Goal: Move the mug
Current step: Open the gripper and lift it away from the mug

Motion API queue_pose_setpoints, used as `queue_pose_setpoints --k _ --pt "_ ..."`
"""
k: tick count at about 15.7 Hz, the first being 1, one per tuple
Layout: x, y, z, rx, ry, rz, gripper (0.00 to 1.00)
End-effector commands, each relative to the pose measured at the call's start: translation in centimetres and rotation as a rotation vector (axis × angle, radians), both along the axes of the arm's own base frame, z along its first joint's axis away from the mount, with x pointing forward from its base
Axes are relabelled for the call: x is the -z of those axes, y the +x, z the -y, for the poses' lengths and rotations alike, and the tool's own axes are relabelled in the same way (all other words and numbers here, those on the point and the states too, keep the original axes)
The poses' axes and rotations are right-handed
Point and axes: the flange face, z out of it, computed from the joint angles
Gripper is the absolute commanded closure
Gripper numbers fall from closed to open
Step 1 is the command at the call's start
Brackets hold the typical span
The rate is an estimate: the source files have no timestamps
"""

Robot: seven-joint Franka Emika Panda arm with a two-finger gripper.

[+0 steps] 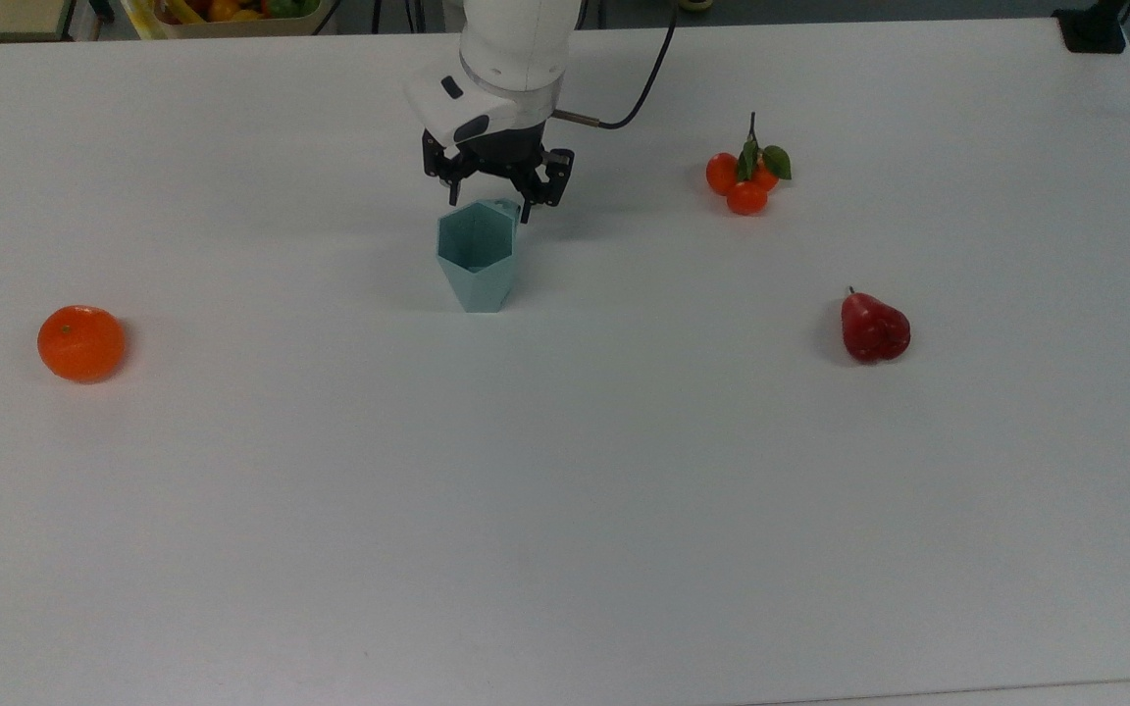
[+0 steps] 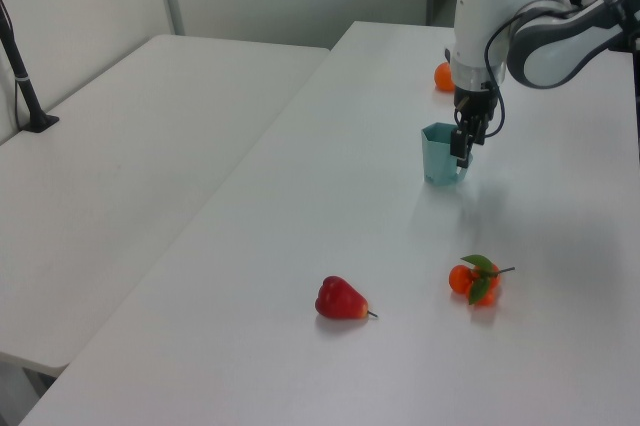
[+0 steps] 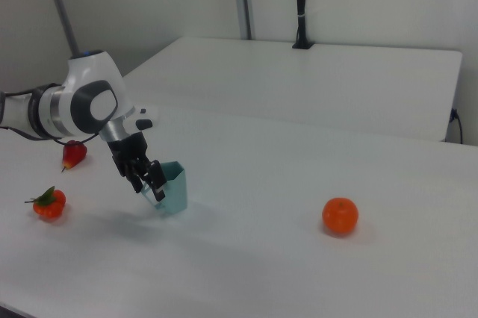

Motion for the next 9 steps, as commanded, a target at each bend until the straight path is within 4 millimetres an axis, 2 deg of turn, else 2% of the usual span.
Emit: queue_pose_setpoints --k 1,6,8,9 --pt "-4.6 0.2 0.1 -0.013 -0.038 -0.044 0.00" --pt "-14.3 1.9 0.6 -0.070 0.004 -0.069 0.00" --pt "-18.3 1.5 1.8 -0.108 0.074 -0.068 0.00" --pt "-20.0 1.0 3.2 -0.119 0.090 -0.061 0.00"
